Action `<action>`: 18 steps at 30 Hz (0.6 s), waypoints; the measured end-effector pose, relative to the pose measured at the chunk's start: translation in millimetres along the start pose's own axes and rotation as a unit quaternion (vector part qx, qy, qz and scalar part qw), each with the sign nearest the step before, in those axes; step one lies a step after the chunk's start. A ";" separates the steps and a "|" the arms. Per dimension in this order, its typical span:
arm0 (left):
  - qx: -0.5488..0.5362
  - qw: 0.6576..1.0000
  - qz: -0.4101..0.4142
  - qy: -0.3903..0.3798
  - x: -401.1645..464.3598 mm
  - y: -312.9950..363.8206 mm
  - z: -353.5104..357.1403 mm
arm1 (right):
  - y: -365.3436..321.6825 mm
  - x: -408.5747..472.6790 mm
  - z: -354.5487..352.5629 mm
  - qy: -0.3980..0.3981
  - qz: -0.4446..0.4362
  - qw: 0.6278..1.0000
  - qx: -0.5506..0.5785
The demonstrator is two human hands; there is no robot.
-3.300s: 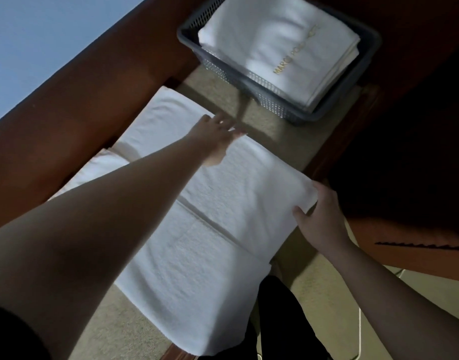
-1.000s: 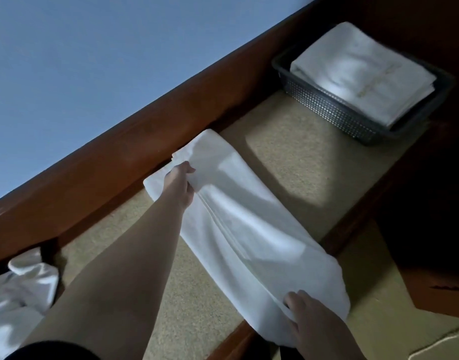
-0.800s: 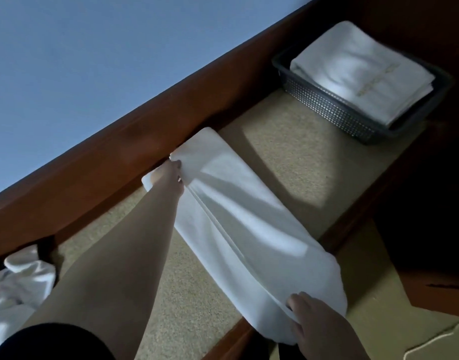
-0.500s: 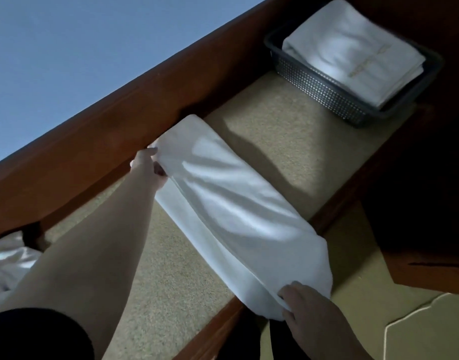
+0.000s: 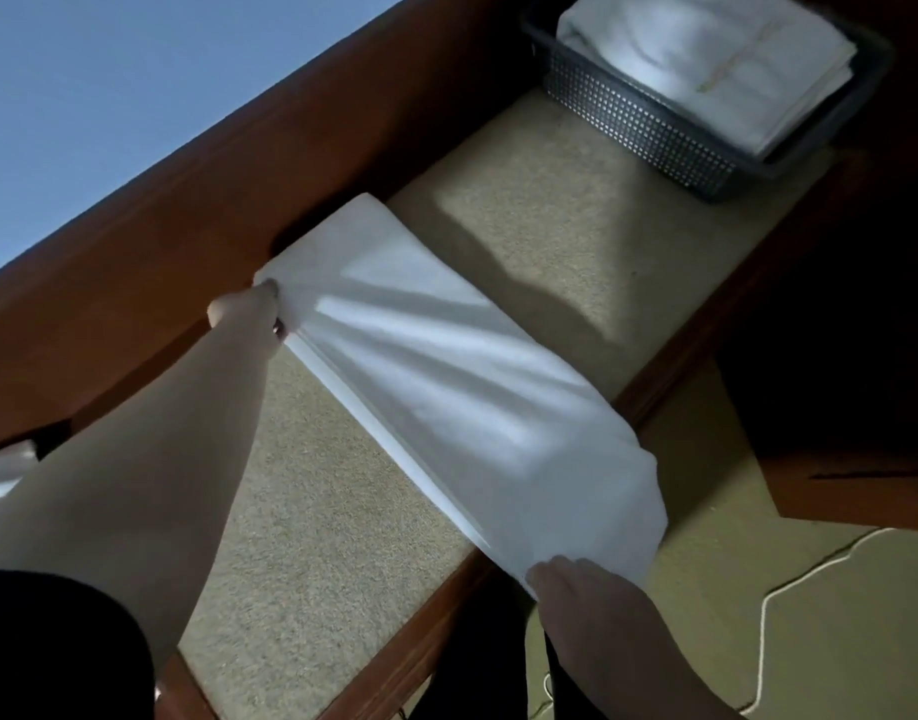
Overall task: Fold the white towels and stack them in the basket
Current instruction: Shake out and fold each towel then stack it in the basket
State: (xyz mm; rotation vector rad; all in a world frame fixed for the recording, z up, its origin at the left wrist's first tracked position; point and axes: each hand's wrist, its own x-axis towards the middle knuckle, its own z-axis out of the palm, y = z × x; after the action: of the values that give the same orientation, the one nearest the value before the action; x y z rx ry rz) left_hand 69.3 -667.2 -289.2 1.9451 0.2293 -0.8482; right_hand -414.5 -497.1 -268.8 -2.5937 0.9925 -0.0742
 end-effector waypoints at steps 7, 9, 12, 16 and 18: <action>0.035 0.999 0.017 -0.017 5.9 -8.3 3.9 | 1.4 0.7 37.9 -0.047 0.049 0.998 0.020; 0.053 0.998 0.017 -0.023 6.7 -4.9 4.4 | 6.2 -2.2 43.2 -0.053 0.053 0.997 0.014; 0.068 0.997 0.014 -0.040 7.7 -4.0 2.2 | 10.5 -5.3 41.0 -0.085 0.072 0.993 0.022; 0.104 0.992 0.018 -0.070 -16.3 -21.3 1.6 | 15.9 -0.4 17.1 -0.082 0.076 0.992 0.061; 0.139 0.987 0.026 -0.081 -41.6 -36.8 1.1 | 27.2 9.0 4.7 -0.047 0.085 0.993 0.073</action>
State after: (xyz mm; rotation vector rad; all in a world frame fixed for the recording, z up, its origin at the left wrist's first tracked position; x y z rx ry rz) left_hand 20.1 -641.4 -288.5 2.1150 -0.0387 -1.0437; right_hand -424.2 -520.3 -283.4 -2.3493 1.1242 0.0170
